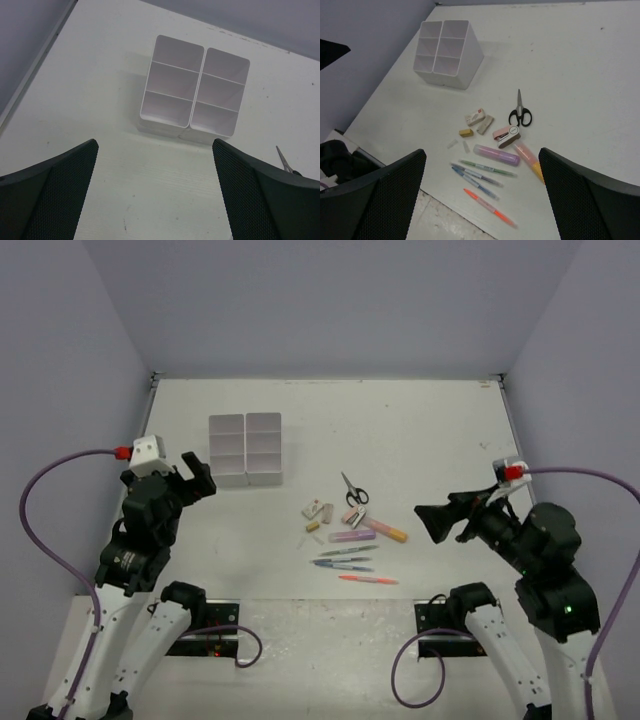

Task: Sort the stationery into containers
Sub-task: Pick up the pen from the center of the board, then close the pen cap on the pen.

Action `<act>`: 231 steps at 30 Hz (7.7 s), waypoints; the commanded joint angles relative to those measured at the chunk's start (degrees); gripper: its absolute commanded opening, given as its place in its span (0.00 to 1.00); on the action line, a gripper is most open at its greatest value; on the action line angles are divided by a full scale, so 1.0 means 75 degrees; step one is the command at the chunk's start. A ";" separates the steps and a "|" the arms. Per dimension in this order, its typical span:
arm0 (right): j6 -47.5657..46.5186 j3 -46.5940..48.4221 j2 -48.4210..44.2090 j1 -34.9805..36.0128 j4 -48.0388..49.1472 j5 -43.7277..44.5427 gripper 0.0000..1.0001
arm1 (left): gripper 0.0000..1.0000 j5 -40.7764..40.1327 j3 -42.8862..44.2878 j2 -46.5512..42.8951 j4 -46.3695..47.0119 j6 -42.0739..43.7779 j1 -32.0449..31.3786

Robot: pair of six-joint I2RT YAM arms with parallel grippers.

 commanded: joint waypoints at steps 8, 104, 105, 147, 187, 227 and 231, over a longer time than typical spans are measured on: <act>-0.0420 -0.0141 0.3845 0.3734 -0.0204 0.2709 0.99 | 1.00 0.0037 -0.0057 -0.0249 0.0102 -0.0082 -0.0024; 0.0132 0.0842 0.4220 0.7537 -0.0924 0.5678 0.00 | 1.00 0.2281 0.0548 0.1929 -0.0179 -0.0378 -0.0528; 0.0196 0.0811 0.4048 0.7524 -0.0917 0.5611 0.00 | 1.00 0.2570 0.0499 0.2182 -0.0110 -0.0398 -0.0539; 0.0882 -0.0183 0.2803 0.7023 -0.0584 0.5175 0.00 | 0.76 0.1571 0.0799 0.5806 -0.0220 -0.1075 -0.4629; 0.0662 0.0014 0.2798 0.6919 -0.1137 0.5103 0.00 | 0.72 0.0452 0.1791 0.6181 -0.0726 -0.3590 -0.4914; 0.0156 -0.0031 0.1355 0.6900 -0.1006 0.4774 0.00 | 0.37 -0.1078 0.3951 0.9999 -0.2697 -0.9070 -0.6153; 0.0132 -0.0031 0.1451 0.6907 -0.1006 0.4748 0.00 | 0.38 -0.0948 0.3786 1.0078 -0.2511 -0.9054 -0.6153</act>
